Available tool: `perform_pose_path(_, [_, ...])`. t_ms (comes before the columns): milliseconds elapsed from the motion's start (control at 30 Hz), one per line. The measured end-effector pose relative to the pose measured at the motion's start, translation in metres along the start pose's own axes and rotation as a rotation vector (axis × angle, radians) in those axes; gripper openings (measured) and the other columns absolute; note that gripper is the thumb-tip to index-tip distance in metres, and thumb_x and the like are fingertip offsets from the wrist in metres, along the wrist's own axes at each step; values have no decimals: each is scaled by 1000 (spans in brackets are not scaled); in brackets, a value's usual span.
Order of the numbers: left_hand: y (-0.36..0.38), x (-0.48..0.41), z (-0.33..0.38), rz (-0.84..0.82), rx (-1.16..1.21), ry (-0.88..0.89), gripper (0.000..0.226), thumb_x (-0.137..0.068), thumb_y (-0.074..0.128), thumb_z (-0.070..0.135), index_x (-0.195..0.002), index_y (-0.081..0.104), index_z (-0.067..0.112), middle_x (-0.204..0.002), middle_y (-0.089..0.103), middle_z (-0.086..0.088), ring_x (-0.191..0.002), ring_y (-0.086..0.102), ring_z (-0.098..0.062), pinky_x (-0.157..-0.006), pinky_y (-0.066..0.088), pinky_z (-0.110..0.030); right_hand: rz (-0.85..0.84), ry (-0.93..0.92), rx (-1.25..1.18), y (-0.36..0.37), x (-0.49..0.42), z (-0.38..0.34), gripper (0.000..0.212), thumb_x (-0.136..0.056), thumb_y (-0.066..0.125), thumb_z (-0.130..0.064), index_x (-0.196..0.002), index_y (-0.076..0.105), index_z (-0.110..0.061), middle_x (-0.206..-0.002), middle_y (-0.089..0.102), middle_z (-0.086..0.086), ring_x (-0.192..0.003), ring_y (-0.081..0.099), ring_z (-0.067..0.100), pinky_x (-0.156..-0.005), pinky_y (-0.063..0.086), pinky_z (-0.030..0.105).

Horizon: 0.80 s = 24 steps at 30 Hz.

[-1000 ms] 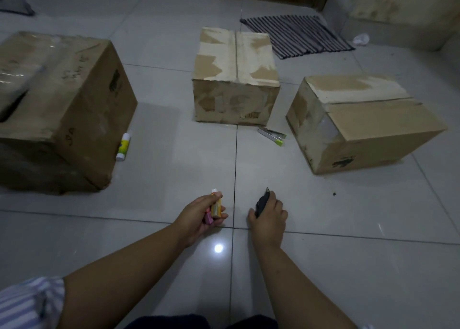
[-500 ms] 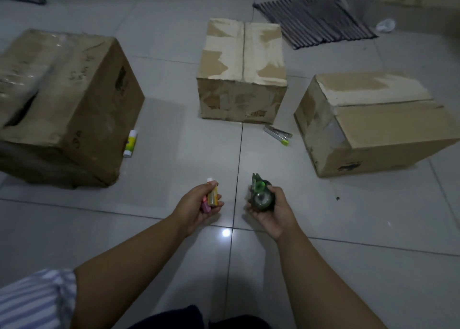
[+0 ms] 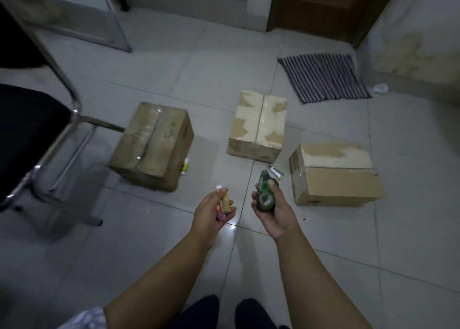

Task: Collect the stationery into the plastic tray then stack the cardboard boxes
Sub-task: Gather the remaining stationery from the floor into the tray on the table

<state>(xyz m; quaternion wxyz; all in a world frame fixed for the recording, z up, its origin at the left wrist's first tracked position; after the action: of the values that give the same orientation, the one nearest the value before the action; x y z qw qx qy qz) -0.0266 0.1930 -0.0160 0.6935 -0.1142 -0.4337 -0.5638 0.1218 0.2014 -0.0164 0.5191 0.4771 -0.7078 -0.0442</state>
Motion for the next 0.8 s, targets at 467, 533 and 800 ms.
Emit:
perform_pose_path(467, [-90, 337, 149, 221, 259, 309, 24, -88, 62, 29, -106, 61, 13, -78, 64, -6, -61, 67, -12, -59, 56, -24, -458, 302, 734, 228, 270, 23, 24, -90, 52, -22, -105, 60, -6, -84, 65, 4, -69, 60, 12, -50, 52, 21])
perform_pose_path(533, [-107, 365, 152, 261, 297, 358, 25, -88, 61, 28, -109, 61, 13, -74, 66, -4, -60, 67, -13, -58, 56, -24, -525, 329, 838, 245, 293, 43, 20, -88, 54, -21, -100, 63, -9, -84, 68, 2, -68, 62, 11, -50, 52, 21])
perform_pose_path(800, [-211, 488, 127, 487, 501, 528, 32, -90, 60, 28, -116, 60, 10, -82, 65, -8, -69, 66, -15, -63, 57, -25, -876, 535, 1158, 288, 391, 184, 32, -84, 56, -25, -114, 59, -13, -92, 74, -2, -68, 68, 8, -52, 52, 22])
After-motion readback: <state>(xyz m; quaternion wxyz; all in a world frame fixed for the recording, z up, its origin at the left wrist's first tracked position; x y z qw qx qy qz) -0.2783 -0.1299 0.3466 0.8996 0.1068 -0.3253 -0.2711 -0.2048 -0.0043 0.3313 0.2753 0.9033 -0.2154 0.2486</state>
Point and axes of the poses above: each hand's wrist, its own x-axis away from the middle knuckle, its own y-axis out of the palm, z = x × y, the point moved 10 cm from there along -x, towards the middle knuckle
